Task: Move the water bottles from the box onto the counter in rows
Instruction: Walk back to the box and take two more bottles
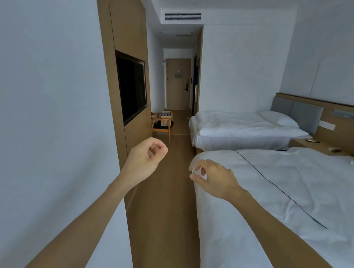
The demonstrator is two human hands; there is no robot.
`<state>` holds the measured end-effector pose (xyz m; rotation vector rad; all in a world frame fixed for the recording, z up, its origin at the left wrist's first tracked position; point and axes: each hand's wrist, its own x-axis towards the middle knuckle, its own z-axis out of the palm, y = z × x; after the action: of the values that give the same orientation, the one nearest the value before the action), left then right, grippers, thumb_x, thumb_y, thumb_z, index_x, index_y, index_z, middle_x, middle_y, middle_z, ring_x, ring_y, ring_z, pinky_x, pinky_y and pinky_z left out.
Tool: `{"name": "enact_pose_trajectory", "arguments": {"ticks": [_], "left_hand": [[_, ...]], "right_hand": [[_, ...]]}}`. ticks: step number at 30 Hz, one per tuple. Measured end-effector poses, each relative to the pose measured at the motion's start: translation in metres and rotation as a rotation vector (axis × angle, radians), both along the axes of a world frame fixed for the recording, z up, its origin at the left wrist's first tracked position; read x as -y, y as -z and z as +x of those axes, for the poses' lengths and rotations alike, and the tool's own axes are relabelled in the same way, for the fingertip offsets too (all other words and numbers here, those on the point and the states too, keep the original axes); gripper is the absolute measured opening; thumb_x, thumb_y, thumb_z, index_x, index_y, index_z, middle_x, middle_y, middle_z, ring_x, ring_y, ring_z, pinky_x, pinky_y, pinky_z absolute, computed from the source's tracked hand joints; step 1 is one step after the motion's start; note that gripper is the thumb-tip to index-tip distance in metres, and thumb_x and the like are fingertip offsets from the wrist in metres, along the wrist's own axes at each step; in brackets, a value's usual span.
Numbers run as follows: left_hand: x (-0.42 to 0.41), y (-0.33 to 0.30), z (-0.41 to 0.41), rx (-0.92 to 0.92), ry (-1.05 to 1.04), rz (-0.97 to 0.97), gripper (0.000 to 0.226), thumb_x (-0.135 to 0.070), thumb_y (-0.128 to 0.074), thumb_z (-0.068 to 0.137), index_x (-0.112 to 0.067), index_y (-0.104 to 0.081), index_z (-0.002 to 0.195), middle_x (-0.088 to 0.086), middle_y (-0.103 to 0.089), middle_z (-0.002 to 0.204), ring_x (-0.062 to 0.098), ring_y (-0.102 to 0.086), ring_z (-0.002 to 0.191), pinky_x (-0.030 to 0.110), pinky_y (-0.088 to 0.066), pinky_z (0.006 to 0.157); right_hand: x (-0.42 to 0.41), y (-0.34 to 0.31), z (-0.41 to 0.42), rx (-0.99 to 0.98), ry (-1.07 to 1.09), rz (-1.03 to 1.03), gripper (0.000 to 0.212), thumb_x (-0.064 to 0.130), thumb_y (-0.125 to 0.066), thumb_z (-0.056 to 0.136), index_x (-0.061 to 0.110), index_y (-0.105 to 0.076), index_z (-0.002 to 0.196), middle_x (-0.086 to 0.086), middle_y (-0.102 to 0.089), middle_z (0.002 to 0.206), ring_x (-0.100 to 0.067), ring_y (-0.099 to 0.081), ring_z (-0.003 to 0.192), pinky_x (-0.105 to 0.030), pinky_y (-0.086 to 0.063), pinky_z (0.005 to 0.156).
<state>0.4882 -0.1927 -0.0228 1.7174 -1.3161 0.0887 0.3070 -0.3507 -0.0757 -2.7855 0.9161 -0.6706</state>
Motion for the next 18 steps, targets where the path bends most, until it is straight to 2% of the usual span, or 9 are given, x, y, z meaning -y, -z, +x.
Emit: {"name": "enact_pose_trajectory", "arguments": {"ticks": [5,9,16,18], "left_hand": [[0.085,-0.013,0.057,0.011,-0.004,-0.021,0.01,-0.039,-0.057,0.092,-0.037,-0.06,0.101,-0.016,-0.061,0.093,0.0,-0.056,0.085,0.002,-0.041,0.07],[0.143,-0.01,0.101,0.033,-0.032,0.021,0.014,-0.042,-0.057,0.092,-0.037,-0.059,0.105,-0.018,-0.059,0.098,-0.001,-0.055,0.083,0.007,-0.043,0.066],[0.253,0.003,0.188,0.013,-0.045,0.029,0.016,-0.042,-0.056,0.092,-0.036,-0.058,0.107,-0.018,-0.059,0.099,0.001,-0.056,0.08,0.009,-0.043,0.064],[0.289,0.008,0.217,0.021,-0.051,0.026,0.016,-0.042,-0.056,0.092,-0.036,-0.058,0.106,-0.018,-0.059,0.098,0.001,-0.056,0.079,0.01,-0.044,0.063]], "right_hand": [[0.098,-0.013,0.061,0.017,-0.054,0.026,0.029,0.063,-0.045,0.09,0.039,-0.051,0.106,0.019,-0.05,0.095,-0.003,-0.053,0.084,-0.029,-0.037,0.073],[0.163,-0.01,0.11,-0.003,-0.102,0.048,0.03,0.063,-0.045,0.089,0.04,-0.048,0.108,0.019,-0.048,0.095,-0.002,-0.052,0.084,-0.031,-0.037,0.076],[0.275,0.004,0.199,-0.025,-0.124,0.029,0.032,0.064,-0.045,0.089,0.04,-0.049,0.109,0.021,-0.046,0.094,-0.002,-0.051,0.082,-0.026,-0.035,0.07],[0.31,0.008,0.229,-0.031,-0.123,0.028,0.032,0.063,-0.046,0.089,0.04,-0.049,0.11,0.02,-0.046,0.095,-0.002,-0.052,0.083,-0.026,-0.039,0.071]]}}
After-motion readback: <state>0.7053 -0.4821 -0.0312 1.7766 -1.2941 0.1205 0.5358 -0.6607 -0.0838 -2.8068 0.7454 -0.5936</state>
